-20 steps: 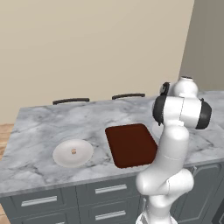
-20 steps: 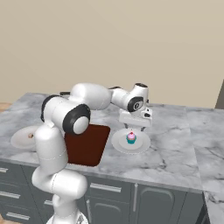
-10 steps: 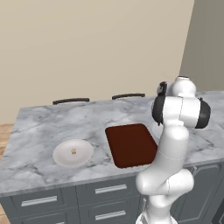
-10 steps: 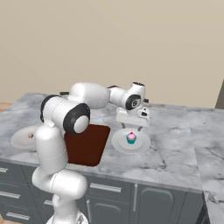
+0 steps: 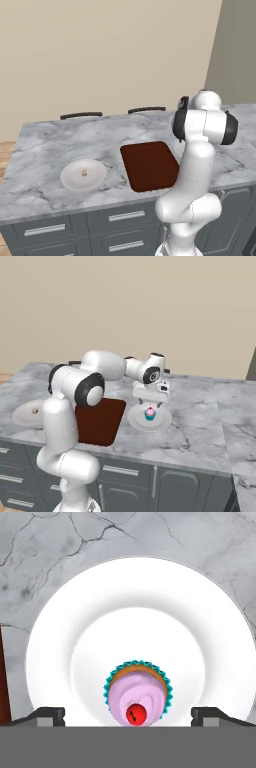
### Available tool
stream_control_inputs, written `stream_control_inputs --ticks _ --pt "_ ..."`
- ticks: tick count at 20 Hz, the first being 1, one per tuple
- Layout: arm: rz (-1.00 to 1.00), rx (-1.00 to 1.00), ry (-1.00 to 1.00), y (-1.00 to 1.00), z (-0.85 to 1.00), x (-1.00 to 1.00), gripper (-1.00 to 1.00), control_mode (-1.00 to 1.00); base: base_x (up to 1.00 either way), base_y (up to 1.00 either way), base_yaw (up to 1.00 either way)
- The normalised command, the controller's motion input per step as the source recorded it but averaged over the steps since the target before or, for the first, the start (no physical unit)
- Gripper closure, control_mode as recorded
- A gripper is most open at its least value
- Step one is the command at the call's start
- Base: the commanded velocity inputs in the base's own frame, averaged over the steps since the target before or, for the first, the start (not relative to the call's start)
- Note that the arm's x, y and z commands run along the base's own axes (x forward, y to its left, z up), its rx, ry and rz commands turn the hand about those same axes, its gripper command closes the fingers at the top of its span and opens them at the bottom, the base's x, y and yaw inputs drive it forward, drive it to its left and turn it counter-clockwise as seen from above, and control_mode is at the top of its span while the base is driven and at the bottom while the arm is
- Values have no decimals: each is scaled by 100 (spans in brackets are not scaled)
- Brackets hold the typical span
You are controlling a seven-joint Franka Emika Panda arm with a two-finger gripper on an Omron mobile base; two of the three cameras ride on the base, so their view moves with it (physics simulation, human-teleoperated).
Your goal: Move the dessert items from the plates to the tray.
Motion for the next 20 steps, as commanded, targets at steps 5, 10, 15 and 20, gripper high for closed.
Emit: stream_control_inputs --ticks 5,10,15,20 --pt "-1 0 0 0 -14 0 -100 -100 0 0 0" --pt "-2 0 0 0 -26 0 -100 -100 0 0 0" --pt "-1 0 0 0 -13 -3 -100 -100 0 0 0" --pt "0 0 0 0 -1 -8 -100 -100 0 0 0"
